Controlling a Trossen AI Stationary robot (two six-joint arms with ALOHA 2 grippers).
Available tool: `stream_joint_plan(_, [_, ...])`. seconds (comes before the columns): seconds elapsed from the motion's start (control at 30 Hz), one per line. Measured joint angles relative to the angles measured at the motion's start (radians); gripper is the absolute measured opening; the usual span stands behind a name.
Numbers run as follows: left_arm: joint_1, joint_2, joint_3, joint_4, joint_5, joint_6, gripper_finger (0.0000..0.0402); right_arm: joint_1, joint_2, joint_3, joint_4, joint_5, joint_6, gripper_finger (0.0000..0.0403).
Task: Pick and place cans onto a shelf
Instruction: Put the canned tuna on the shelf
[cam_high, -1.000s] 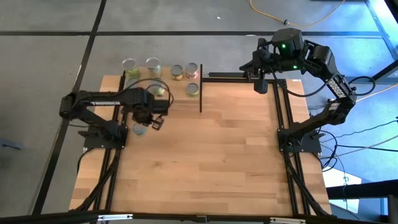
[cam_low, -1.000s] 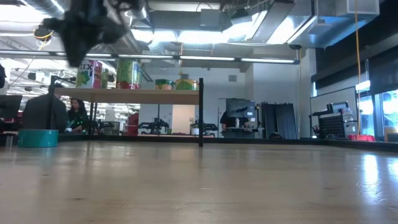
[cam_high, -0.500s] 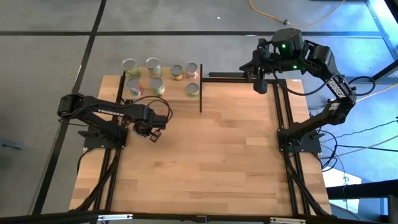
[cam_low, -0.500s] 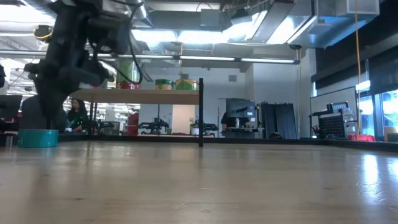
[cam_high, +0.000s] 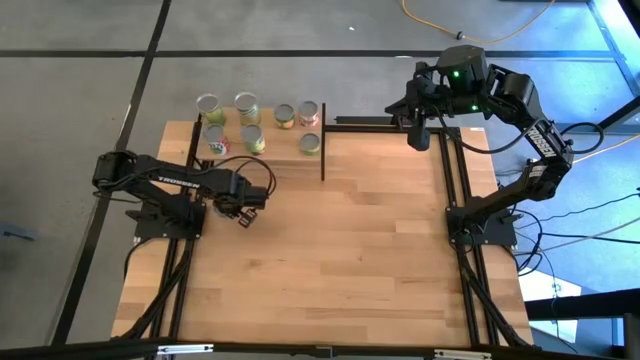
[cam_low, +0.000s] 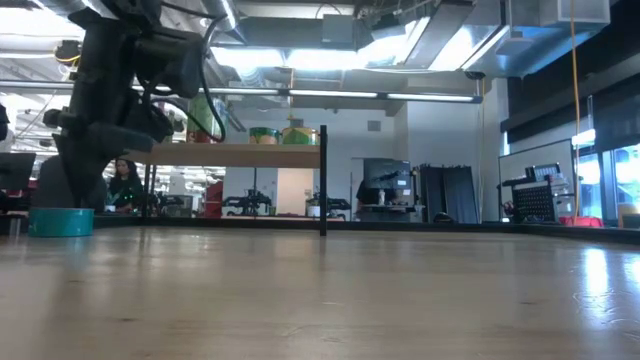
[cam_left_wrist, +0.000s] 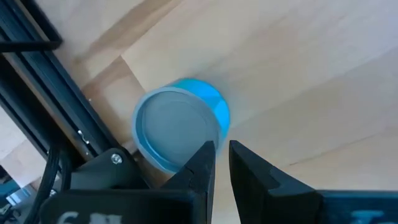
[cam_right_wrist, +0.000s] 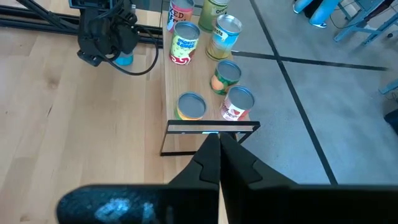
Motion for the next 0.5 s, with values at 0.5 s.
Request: stream_joint_plan(0.5, [0.000,0.000,-0.034,0.000,0.023,-0.017,0.0039,0.000,0.000,0.000,0.000,0.000,0.000,0.0001])
